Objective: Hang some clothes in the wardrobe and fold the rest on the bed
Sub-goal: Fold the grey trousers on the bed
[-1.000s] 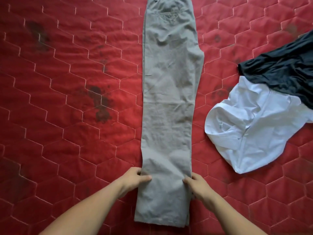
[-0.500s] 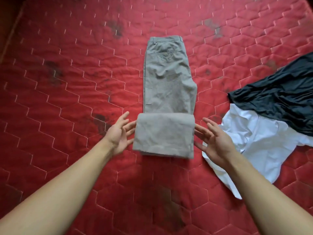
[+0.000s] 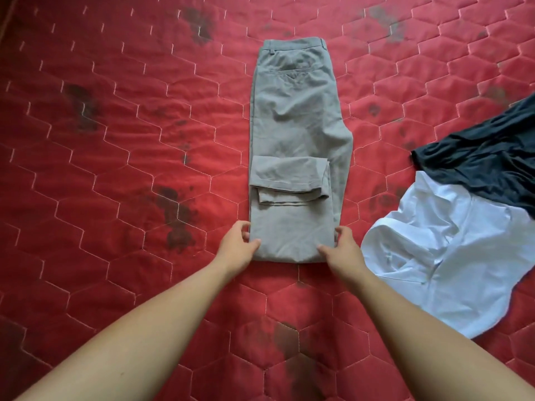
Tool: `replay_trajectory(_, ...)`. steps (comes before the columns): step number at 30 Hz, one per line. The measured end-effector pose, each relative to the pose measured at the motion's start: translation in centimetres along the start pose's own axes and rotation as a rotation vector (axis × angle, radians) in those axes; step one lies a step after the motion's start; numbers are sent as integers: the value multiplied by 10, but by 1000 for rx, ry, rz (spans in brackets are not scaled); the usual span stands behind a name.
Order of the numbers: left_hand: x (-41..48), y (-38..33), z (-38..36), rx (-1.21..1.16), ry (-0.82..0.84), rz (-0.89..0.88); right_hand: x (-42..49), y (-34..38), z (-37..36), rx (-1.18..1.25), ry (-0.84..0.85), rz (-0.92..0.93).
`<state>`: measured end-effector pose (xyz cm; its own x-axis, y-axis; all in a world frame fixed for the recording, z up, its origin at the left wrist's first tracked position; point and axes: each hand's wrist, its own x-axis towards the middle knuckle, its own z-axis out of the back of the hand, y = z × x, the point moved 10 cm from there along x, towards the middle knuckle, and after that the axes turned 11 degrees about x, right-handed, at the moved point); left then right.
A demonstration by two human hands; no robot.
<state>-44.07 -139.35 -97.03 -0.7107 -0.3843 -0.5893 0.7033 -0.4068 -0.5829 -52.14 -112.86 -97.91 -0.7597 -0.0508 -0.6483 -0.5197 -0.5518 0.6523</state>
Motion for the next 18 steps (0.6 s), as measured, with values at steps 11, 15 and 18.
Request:
replay_trajectory(11, -50, 53, -56, 203, 554, 85, -46, -78, -25, -62, 365, -301)
replay_trajectory(15, -25, 33, -33, -45, 274, 82, -26, -46, -7, -158, 167, -92)
replay_trajectory(18, 4, 0, -17, -36, 141, -70, 0, 11, 1, -76, 55, 173)
